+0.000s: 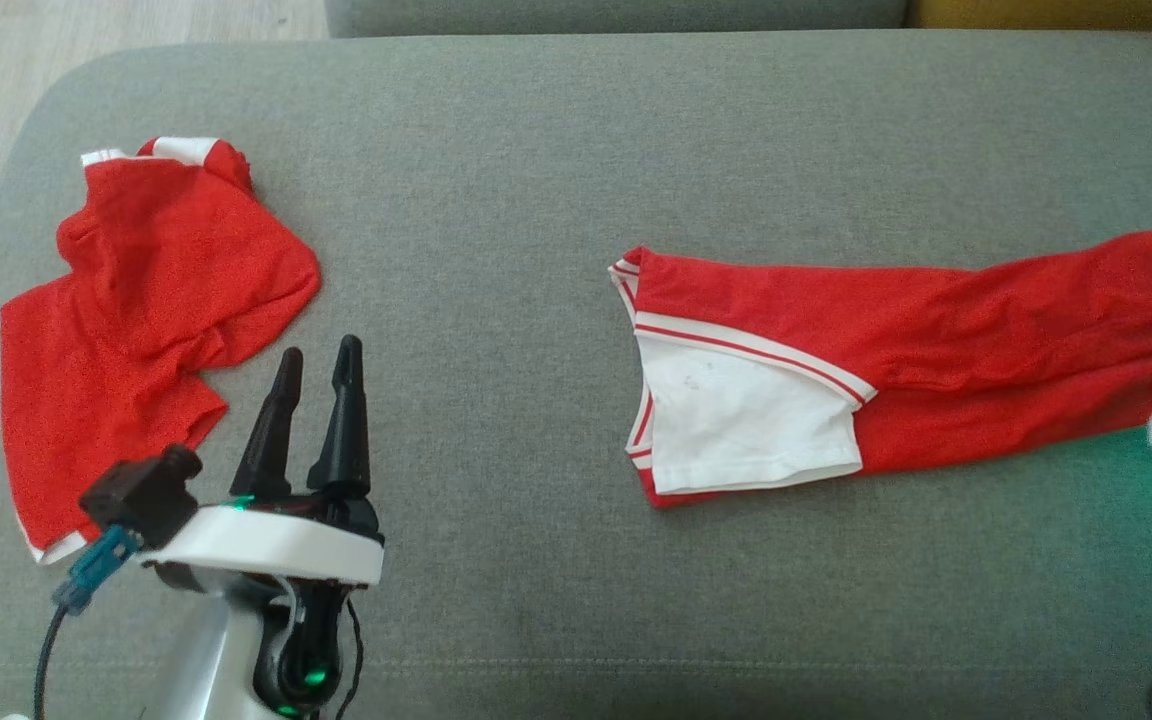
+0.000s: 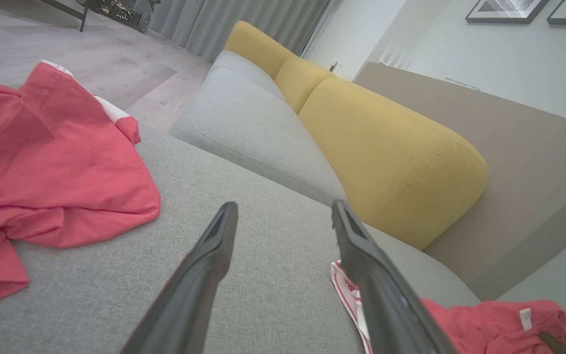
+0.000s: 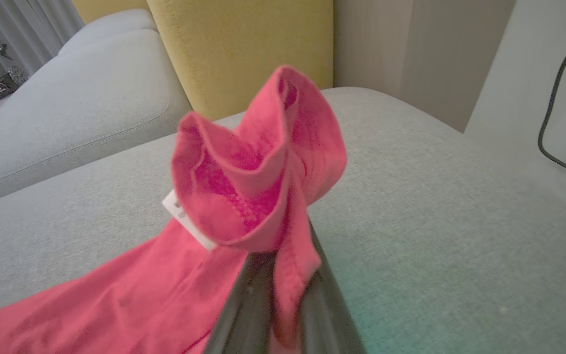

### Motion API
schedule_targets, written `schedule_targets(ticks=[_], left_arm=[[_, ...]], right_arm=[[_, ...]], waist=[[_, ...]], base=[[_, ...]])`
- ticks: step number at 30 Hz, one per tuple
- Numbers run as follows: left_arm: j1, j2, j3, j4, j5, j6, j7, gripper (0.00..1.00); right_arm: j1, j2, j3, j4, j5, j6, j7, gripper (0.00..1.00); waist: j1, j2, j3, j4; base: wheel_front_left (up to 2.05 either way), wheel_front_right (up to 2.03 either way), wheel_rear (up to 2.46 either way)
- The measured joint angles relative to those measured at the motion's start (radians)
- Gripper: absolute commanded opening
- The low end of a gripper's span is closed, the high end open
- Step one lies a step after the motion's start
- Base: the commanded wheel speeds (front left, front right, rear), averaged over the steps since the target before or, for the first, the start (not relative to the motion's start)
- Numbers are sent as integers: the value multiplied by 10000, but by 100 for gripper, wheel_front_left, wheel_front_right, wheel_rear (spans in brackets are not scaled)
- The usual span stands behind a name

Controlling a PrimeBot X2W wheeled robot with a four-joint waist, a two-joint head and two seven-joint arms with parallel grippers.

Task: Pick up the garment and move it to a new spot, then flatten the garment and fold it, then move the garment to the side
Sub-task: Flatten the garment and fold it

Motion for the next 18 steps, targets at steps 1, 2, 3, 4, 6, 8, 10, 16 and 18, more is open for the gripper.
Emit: schedule_targets(ticks=[1,2,3,4,6,8,10,16,18], left_arm=[[16,0,2,2,0,0,0,100],[18,0,2,2,0,0,0,100],[18,0,2,2,0,0,0,100],[18,0,4,4,0,0,0,100],[23,0,6,13,0,0,0,100],[32,-2,6,54,0,0,0,100],[90,0,21,58,0,0,0,100],[360,0,50,77,0,0,0,100],[360,0,36,79,0,0,0,100]], right_arm=[[-14,119,8,-61,-117,0,2,0],[-15,236,15,-121,-178,0,6,0],[-14,341,58,-213,-215,0,19,0],[-14,445,123,-334,-215,0,46,0],[-14,696,337,-698,-196,0,134,0],[-6,1003,717,-1129,-102,0,280,0],[43,1392,1250,-1701,153,0,502,0],[797,2027,3344,-3889,1344,0,1367,0],[1303,2057,4042,-4608,1902,0,1735,0]], waist=[[0,0,-20,-17],[0,0,-42,-31],[0,0,-67,-47],[0,0,-93,-65],[0,0,-159,-105],[0,0,-245,-137],[0,0,-334,-168],[0,0,-578,-255],[0,0,-625,-252]], base=[[0,0,0],[0,0,0],[0,0,0],[0,0,0],[0,0,0],[0,0,0],[0,0,0],[0,0,0],[0,0,0]])
